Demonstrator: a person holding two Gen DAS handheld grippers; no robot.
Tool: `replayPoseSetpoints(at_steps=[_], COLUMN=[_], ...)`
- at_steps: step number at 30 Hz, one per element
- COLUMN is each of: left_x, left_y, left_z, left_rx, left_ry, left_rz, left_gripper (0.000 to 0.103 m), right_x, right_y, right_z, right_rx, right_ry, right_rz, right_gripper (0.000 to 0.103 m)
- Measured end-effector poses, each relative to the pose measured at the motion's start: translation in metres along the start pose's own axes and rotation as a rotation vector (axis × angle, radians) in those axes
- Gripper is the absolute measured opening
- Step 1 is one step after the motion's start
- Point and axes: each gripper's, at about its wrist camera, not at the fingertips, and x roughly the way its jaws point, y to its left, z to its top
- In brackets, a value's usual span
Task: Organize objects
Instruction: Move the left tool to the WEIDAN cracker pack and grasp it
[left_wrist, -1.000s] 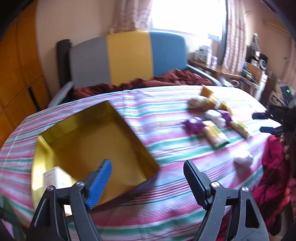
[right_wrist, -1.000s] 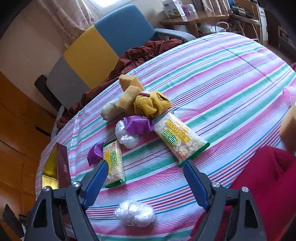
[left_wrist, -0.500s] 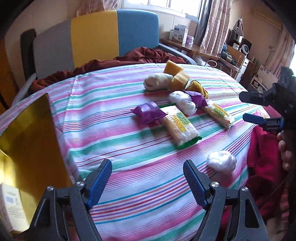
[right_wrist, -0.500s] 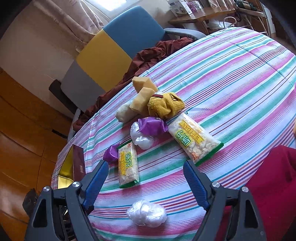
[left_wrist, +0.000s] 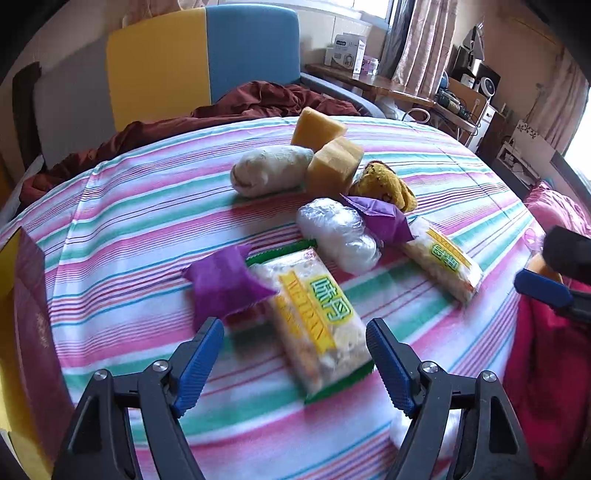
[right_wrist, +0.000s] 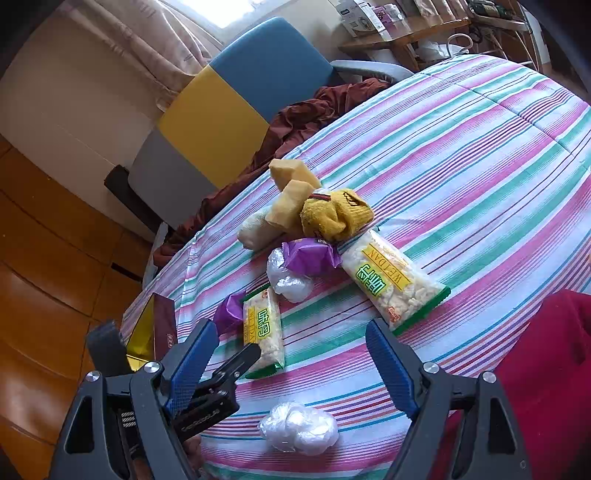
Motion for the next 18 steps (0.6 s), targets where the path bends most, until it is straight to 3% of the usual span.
replayPoseSetpoints(at_steps=[5,8,9,12,18], left_x=[0.026,0.037,0.036,0.028,0.001], left_y=[-0.007,-0.007,-0.008,-0.008,0.0], left_z=[0.011,0.011,0.009,-0.001,-0.041], left_rx=[0.017,0.034,0.055,0.103,0.205], left_ry=[0.022,0.017,0.001,-0.029,-0.085], left_rz=[0.008,0.029,0.033,0.012,-0.024], left_gripper=[0.08,0.071,0.062,0.054,0.05], right_x=[0.0,0.0,0.0,0.001,0.003], right_y=[-0.001,-0.001,-0.001,0.0,0.0], right_z=[0.0,0.0,0.0,0.0,-0.002], right_rx=[0.001,0.003,0.003,0.004,0.007], right_ry=[0.0,0.003,0.003,0.008,0.028], right_rz=[0.009,0.014,0.013,0.016,0.019], right_gripper=[0.084,0.084,0.084,0.084,0.084])
